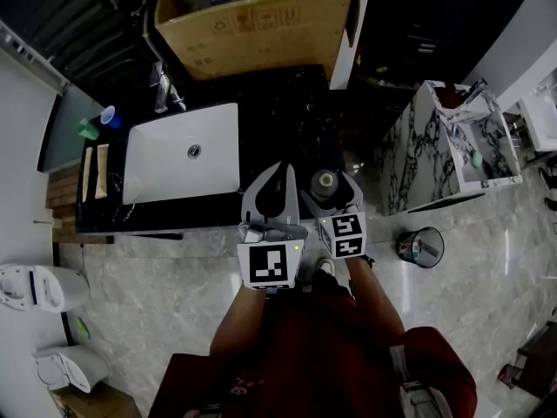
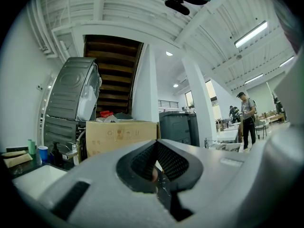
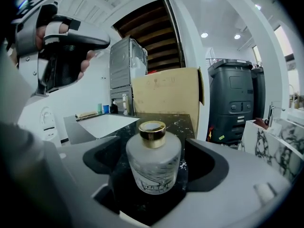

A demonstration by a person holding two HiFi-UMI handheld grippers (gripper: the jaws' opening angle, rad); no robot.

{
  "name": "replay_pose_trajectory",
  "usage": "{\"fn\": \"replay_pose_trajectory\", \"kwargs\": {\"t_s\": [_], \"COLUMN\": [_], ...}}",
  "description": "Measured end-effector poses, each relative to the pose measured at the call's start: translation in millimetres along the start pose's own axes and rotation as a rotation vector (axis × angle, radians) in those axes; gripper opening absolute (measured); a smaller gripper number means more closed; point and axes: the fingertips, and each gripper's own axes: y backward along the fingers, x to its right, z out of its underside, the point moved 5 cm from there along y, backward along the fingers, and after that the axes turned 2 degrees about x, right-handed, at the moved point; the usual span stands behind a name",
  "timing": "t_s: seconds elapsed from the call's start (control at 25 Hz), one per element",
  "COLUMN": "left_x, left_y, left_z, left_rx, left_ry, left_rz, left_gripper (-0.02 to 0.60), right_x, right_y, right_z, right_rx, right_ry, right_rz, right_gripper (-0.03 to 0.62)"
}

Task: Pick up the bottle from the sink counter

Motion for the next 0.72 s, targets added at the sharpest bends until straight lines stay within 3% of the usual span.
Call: {"fn": "replay_pose_trajectory", "kwargs": {"t_s": [0.72], "left_x": [-9.2], "left_y": [-3.9], "left_z": [7.2], "left_rx": [-0.014], "left_ry": [0.002], "left_rz": [-0.018], "left_gripper": [0.002], "right_x": [2.2], "right_y": [-17.6], "right_z": [13.3], "right_rx": [-0.071], "right_ry": [0.04], "right_rz": [0.022], "right_gripper": [0.404]}}
